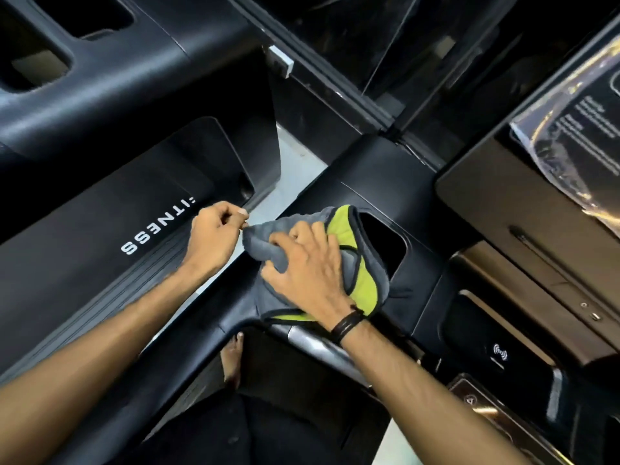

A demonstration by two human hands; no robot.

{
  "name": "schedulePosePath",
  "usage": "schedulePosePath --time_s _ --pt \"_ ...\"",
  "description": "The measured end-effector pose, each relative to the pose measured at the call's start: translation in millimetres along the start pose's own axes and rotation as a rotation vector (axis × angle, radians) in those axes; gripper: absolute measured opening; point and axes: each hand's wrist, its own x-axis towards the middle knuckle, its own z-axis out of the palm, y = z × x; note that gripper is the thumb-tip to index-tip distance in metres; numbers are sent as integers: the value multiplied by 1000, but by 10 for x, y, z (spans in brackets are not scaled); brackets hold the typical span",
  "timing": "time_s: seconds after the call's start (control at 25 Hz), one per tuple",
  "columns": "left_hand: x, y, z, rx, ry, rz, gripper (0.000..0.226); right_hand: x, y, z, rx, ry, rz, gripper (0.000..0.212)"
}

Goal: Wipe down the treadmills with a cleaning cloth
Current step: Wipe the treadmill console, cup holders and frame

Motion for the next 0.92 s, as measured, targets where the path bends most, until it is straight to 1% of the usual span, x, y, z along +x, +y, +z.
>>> schedulePosePath --time_s 0.04,0.12,0.2,0.28,0.4,0.44,0.52,0.6,0.64,0.72,0.76,0.8,0.88,0.92 --pt "-78 1 24 28 -4 18 21 -98 -111 8 6 10 24 43" --pt "-246 -3 75 66 -26 53 20 -406 -353 62 39 39 11 43" --pt "-418 1 105 138 -36 103 17 -658 -429 64 68 54 16 44" --pt "-560 -18 75 211 -22 152 14 -796 -377 9 60 26 41 56" --pt "-817 -80 -35 262 -4 211 14 -1078 -349 4 -148 39 74 83" --pt "-886 -102 -70 285 -4 228 14 -1155 -360 29 -227 46 79 90" --pt "-950 -138 -114 339 -24 260 13 -1204 -368 78 -285 10 105 98" --pt "-954 -136 -117 401 -39 285 11 -1144 -382 78 -262 -77 185 95" --pt "-941 -132 -101 436 -34 298 11 -1096 -400 85 -253 -104 211 89" --pt "-892 -143 -63 488 -24 329 12 -965 -401 85 -173 -112 205 67" --pt "-870 -155 -49 503 -17 340 11 -889 -367 67 -110 -142 182 56" --pt "-853 -166 -43 510 -7 348 11 -804 -310 33 -29 -207 169 48" --pt "-812 -182 -39 517 -4 362 11 -615 -182 -82 156 -392 224 47" --pt "-797 -192 -39 532 -17 373 11 -588 -178 -104 193 -421 243 48"
